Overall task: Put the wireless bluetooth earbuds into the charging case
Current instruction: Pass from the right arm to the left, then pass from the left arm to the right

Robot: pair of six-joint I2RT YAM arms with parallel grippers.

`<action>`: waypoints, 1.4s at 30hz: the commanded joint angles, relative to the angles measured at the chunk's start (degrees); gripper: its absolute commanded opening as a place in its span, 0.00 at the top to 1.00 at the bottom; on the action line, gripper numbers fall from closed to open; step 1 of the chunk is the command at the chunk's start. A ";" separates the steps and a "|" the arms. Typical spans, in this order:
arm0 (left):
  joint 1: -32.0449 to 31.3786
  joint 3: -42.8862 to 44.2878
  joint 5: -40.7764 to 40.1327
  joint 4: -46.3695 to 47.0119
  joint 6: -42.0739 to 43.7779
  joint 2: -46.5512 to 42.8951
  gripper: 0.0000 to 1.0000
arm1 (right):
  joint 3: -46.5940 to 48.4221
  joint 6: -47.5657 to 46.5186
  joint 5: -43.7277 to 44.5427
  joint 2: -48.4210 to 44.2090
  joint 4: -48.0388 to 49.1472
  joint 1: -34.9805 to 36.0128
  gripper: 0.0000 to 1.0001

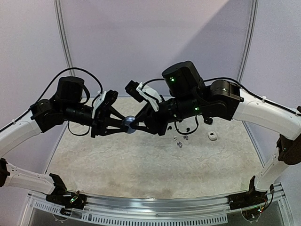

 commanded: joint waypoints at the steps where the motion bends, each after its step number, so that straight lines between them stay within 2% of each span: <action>1: -0.10 -1.45 1.88 4.98 -7.93 -1.10 1.00 | -0.14 1.75 3.41 -0.42 3.46 0.13 0.53; 3: 0.81 -3.18 1.88 12.12 -15.13 -2.04 1.00 | -3.83 2.43 4.57 -2.28 7.71 -0.19 0.26; 4: 1.28 -4.39 1.55 16.01 -18.77 -2.75 1.00 | -6.31 3.25 4.46 -4.33 10.78 -0.47 0.20; 8: 1.51 -9.07 -0.94 33.39 -30.95 -5.35 1.00 | -18.13 6.89 2.51 -11.36 26.60 -1.42 0.16; 14: 1.50 -11.96 -1.50 44.48 -40.58 -5.20 1.00 | -23.65 9.72 -0.82 -13.66 38.53 -1.36 0.24; 20: 1.23 -12.47 -0.92 46.78 -43.07 -5.30 1.00 | -23.16 11.16 -2.78 -11.12 43.89 -1.42 0.36; 25: 0.90 -12.55 0.27 47.55 -43.53 -5.62 1.00 | -21.28 11.10 -3.26 -9.40 43.54 -1.49 0.54; 42: 0.26 -12.68 2.33 48.26 -43.78 -5.32 1.00 | -19.17 11.22 -4.98 -7.18 42.69 -2.33 0.69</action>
